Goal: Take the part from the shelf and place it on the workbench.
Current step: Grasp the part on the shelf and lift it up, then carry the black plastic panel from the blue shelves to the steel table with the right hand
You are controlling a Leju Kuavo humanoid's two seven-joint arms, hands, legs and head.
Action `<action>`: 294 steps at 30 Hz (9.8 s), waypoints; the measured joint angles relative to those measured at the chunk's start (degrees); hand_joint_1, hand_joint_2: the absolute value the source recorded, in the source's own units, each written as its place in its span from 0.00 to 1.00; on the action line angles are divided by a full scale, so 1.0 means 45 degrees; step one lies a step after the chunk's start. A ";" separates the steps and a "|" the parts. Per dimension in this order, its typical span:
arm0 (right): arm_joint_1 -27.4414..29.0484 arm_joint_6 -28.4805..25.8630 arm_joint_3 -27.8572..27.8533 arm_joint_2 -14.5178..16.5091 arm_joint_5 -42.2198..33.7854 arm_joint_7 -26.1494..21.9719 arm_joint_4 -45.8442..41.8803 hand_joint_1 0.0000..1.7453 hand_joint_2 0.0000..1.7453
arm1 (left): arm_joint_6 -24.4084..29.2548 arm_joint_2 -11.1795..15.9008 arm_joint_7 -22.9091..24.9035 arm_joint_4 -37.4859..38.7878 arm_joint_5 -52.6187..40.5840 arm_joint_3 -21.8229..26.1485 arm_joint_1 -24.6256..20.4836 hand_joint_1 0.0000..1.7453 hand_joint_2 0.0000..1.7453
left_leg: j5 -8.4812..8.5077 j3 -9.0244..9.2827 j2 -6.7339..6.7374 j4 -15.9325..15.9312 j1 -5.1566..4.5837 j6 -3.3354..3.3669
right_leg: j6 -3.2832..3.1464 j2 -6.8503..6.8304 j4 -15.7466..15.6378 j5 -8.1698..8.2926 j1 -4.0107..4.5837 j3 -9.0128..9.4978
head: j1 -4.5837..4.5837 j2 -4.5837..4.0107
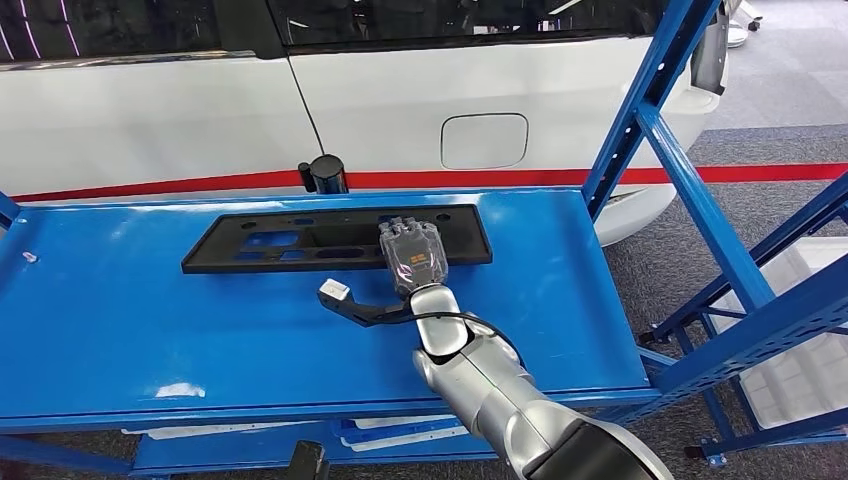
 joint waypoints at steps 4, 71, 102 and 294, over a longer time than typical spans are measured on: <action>0.0003 -0.0121 -0.0001 0.0000 -0.0136 -0.0087 -0.0001 1.00 1.00 | 0.0239 0.0019 -0.0101 0.0000 0.0057 0.0000 0.0017 0.00 0.00 | 0.0001 0.0000 -0.0007 0.0001 -0.0032 0.0001 | 0.0000 -0.0005 -0.0001 0.0000 -0.0038 0.0008 | 0.0000 0.0000; -0.0910 -0.2187 0.3938 -0.0012 -1.1909 -0.2956 -0.7520 1.00 1.00 | 0.2041 -0.0006 0.0132 0.0034 0.3717 0.1688 -0.0128 0.00 0.00 | -0.0023 0.0326 0.0257 -0.0128 0.0011 0.0322 | 0.0079 -0.0042 0.1556 -0.0512 -0.0117 -0.1319 | -0.0154 0.0000; -0.1322 -0.2351 0.3779 -0.0028 -1.5702 -0.5572 -0.6130 1.00 1.00 | 0.1811 0.1326 -0.0287 0.0033 0.4903 0.2469 0.0356 0.00 0.00 | -0.0046 0.0123 0.0199 0.0092 0.0102 0.0209 | 0.0081 -0.0084 0.1966 -0.0926 -0.0205 -0.1439 | -0.0097 0.0000; 0.8101 0.0000 -0.9871 -0.2326 -1.6967 -0.9992 -1.4359 1.00 1.00 | 0.0076 0.1024 -0.1638 -0.0947 0.2609 0.3839 -0.0735 0.00 0.00 | -0.2089 -0.1313 0.0192 0.3565 -0.0074 -0.0114 | -0.0131 0.0207 0.0075 0.0160 -0.0395 -0.0194 | -0.0225 0.0000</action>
